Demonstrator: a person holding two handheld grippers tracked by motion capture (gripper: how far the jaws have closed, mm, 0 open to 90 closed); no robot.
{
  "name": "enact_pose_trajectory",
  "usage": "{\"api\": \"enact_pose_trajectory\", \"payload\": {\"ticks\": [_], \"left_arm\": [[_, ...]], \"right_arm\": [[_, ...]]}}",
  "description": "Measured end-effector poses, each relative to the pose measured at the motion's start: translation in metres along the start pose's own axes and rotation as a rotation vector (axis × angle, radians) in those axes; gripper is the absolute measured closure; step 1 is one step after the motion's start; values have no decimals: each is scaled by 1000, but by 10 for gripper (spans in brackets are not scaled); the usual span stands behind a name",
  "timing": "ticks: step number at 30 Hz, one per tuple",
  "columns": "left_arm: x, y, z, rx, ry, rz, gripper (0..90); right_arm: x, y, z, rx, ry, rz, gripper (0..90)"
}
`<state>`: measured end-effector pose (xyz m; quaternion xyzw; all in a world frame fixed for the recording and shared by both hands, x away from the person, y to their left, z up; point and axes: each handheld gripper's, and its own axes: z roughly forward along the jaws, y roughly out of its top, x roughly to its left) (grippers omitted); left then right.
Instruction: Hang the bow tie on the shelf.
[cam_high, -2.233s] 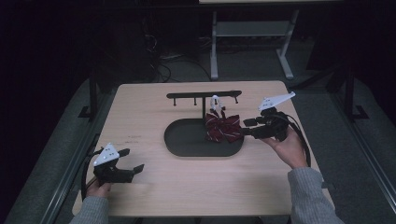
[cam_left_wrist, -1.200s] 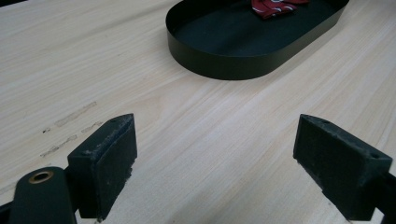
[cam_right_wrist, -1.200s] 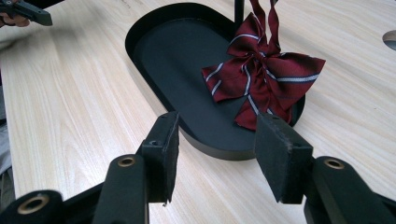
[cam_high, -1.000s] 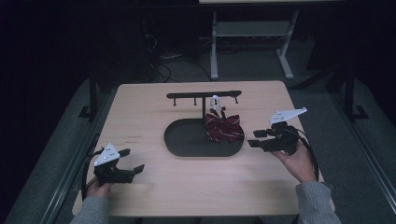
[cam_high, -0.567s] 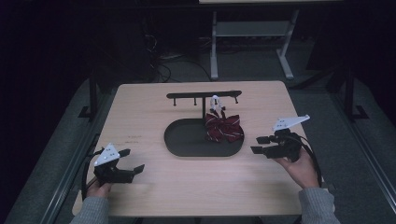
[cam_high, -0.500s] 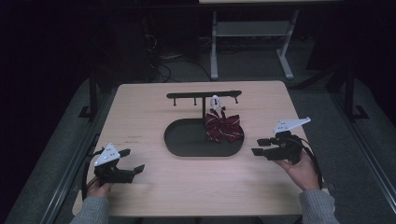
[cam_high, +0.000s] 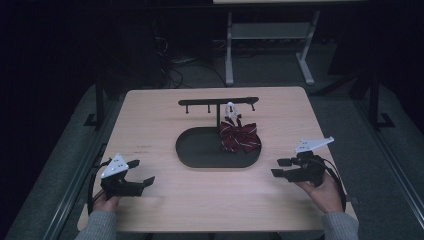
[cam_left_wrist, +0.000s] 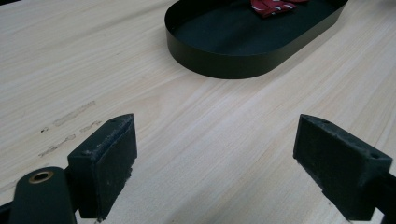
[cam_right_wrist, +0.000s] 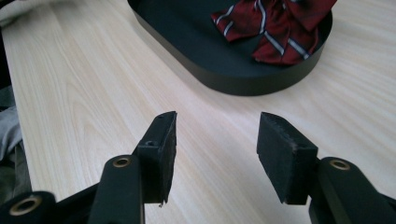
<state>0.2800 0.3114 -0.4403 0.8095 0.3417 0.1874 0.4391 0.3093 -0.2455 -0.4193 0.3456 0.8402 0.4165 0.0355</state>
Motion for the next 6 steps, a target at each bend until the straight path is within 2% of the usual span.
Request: {"api": "enact_pose_trajectory", "payload": {"ticks": [6], "left_arm": [[0, 0, 1, -1, 0, -7, 130]], "right_arm": [[6, -17, 0, -25, 5, 17, 457]]}}
